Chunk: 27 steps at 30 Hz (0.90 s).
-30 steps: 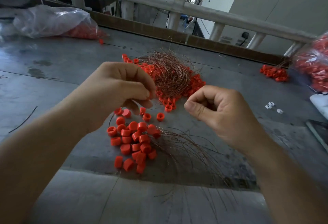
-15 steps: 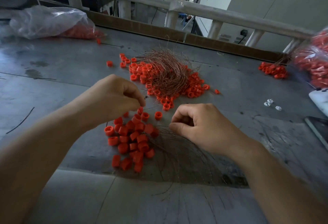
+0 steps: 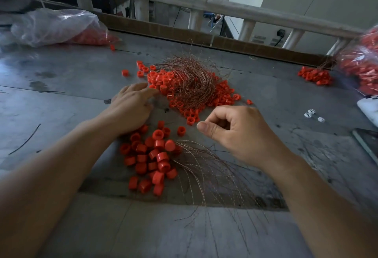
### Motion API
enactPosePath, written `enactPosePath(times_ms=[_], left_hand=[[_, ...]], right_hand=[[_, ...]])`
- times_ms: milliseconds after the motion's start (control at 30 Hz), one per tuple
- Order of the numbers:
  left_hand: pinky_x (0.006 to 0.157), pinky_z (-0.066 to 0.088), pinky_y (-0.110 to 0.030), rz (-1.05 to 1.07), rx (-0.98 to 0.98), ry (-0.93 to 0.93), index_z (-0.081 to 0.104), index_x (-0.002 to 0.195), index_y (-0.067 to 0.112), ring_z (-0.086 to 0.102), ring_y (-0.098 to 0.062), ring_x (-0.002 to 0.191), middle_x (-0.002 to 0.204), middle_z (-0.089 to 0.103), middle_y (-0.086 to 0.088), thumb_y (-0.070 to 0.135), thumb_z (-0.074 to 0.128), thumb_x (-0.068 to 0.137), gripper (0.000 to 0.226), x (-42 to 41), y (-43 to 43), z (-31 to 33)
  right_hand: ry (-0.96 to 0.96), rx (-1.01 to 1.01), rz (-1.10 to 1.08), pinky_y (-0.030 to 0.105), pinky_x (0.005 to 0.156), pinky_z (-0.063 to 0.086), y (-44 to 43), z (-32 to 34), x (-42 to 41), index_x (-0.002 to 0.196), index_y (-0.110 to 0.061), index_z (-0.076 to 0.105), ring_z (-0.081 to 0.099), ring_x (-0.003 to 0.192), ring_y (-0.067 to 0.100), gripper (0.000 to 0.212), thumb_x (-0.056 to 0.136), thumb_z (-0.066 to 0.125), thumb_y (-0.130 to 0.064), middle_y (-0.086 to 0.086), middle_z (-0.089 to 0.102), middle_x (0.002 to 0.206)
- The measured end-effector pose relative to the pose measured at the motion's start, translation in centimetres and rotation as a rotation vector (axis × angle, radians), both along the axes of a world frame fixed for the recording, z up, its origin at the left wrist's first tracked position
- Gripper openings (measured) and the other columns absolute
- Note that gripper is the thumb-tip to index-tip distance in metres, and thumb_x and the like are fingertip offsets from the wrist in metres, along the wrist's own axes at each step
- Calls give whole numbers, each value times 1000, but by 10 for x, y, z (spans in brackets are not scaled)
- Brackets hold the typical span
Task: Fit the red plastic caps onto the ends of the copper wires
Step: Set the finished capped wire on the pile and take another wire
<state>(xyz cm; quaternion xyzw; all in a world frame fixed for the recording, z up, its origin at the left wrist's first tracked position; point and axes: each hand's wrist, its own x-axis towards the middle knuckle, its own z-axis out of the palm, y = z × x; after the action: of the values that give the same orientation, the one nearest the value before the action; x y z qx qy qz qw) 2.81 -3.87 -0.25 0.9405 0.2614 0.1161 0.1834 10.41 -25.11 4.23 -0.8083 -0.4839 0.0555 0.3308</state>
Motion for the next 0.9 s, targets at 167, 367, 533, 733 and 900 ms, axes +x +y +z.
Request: enactPosePath(times_ms=[167, 367, 533, 733, 900], left_hand=[[113, 15, -40, -4, 16, 47, 27, 144, 24, 15, -26, 141, 155, 14, 3, 14, 43, 92, 55, 8, 7, 0], [97, 33, -36, -29, 108, -162, 59, 120, 13, 46, -29, 118, 129, 53, -10, 9, 56, 87, 34, 3, 8, -1], [76, 34, -27, -24, 158, -240, 69, 93, 10, 54, -22, 88, 101, 65, -9, 10, 66, 80, 14, 1, 8, 3], [78, 38, -27, 55, 62, -271, 68, 101, 11, 59, -24, 94, 101, 67, -8, 7, 63, 82, 19, -9, 1, 14], [68, 38, -15, -32, -47, -324, 70, 87, 25, 58, -6, 78, 78, 58, 18, 15, 65, 81, 13, -32, -21, 32]], right_hand=[[-4, 7, -14, 19, 52, 41, 0, -2, 1, 64, -23, 60, 49, 54, 2, 22, 81, 61, -38, -10, 53, 54], [-26, 35, -75, 25, 51, 41, 0, -4, 4, 60, -27, 57, 48, 52, 8, 23, 79, 61, -38, -5, 56, 56], [-36, 14, -94, 18, 47, 38, 0, -6, 8, 61, -27, 57, 45, 46, 5, 23, 81, 61, -37, -10, 52, 52], [-89, -18, -81, 15, 54, 39, 3, -10, 11, 71, -22, 63, 48, 55, 4, 15, 84, 62, -30, -9, 58, 65], [-166, -54, -6, 16, 73, 40, 9, -15, 11, 99, -15, 68, 46, 77, 3, 15, 87, 59, -17, -8, 53, 89]])
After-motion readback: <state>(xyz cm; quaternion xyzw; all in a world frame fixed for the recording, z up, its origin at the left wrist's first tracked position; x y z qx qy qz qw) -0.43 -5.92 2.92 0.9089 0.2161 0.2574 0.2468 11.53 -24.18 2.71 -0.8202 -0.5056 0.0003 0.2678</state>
